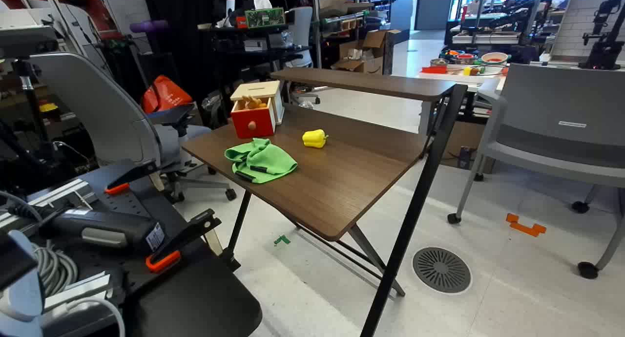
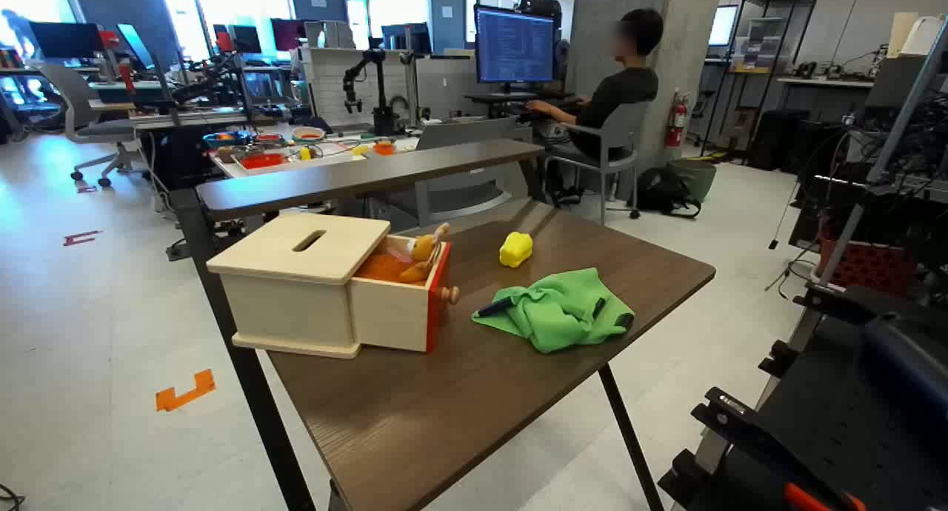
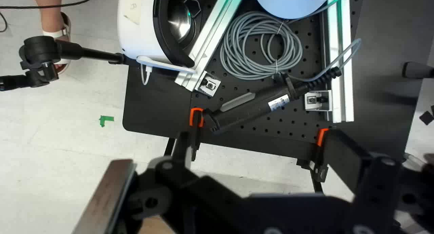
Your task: Move the green towel to the right.
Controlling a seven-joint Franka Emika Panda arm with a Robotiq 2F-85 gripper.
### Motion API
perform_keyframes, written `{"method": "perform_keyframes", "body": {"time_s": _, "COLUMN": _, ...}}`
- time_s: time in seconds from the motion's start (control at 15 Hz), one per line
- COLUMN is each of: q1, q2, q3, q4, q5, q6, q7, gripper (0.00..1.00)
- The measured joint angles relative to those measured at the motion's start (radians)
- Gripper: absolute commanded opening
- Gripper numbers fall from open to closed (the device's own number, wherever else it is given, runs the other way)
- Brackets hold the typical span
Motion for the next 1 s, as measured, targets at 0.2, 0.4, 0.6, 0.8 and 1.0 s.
{"method": "perform_keyframes", "body": {"time_s": 0.2, "q1": 0.0, "q2": 0.0, "q3": 0.0, "q4": 0.0, "q5": 0.0, "q6": 0.0, "q7": 0.0, "gripper": 1.0}}
{"method": "perform_keyframes", "body": {"time_s": 0.4, "q1": 0.001, "q2": 0.0, "q3": 0.0, "q4": 0.0, "q5": 0.0, "q6": 0.0, "q7": 0.001, "gripper": 1.0}}
{"method": "perform_keyframes", "body": {"time_s": 0.6, "q1": 0.012, "q2": 0.018, "q3": 0.004, "q4": -0.006, "q5": 0.003, "q6": 0.045, "q7": 0.036, "gripper": 1.0}}
{"method": "perform_keyframes", "body": {"time_s": 0.8, "q1": 0.022, "q2": 0.104, "q3": 0.035, "q4": -0.026, "q5": 0.007, "q6": 0.243, "q7": 0.14, "gripper": 1.0}}
{"method": "perform_keyframes", "body": {"time_s": 1.0, "q1": 0.025, "q2": 0.268, "q3": 0.088, "q4": -0.024, "q5": 0.007, "q6": 0.457, "q7": 0.268, "gripper": 1.0}}
